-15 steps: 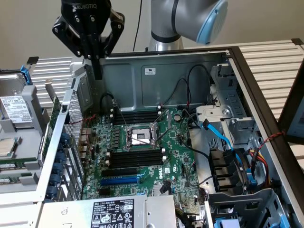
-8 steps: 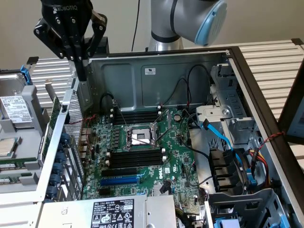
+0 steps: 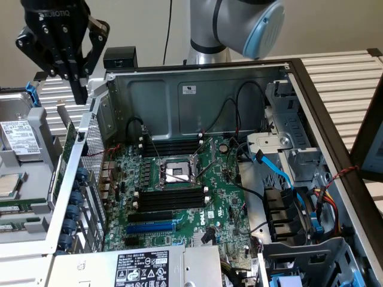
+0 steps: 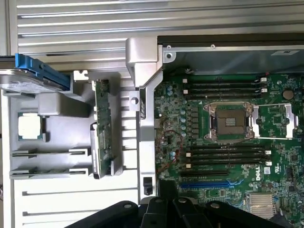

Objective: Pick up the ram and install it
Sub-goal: 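Reach for the ram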

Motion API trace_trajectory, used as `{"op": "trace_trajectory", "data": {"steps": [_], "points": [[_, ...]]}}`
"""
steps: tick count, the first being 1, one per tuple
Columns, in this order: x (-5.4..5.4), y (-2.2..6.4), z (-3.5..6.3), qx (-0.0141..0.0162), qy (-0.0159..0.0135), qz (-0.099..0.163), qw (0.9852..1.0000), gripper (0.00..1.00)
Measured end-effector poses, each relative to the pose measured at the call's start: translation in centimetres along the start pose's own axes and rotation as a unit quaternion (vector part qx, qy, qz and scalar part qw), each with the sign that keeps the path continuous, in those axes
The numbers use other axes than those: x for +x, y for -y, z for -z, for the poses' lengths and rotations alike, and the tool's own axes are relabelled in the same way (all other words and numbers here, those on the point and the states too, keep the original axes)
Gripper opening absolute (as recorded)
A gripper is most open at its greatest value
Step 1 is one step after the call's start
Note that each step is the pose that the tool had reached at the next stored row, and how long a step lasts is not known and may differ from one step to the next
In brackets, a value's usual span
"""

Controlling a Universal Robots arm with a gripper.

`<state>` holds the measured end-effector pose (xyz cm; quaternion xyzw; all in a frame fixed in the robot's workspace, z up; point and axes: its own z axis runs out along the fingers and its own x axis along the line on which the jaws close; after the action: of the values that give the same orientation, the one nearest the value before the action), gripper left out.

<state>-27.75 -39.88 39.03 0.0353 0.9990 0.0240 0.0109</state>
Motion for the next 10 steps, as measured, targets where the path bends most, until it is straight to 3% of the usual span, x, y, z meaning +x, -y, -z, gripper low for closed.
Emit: {"op": "trace_trajectory", "data": {"steps": [10], "points": [[4.6, 0.34, -0.43, -0.0001, 0.0005, 0.000, 1.0000, 0.11]]}}
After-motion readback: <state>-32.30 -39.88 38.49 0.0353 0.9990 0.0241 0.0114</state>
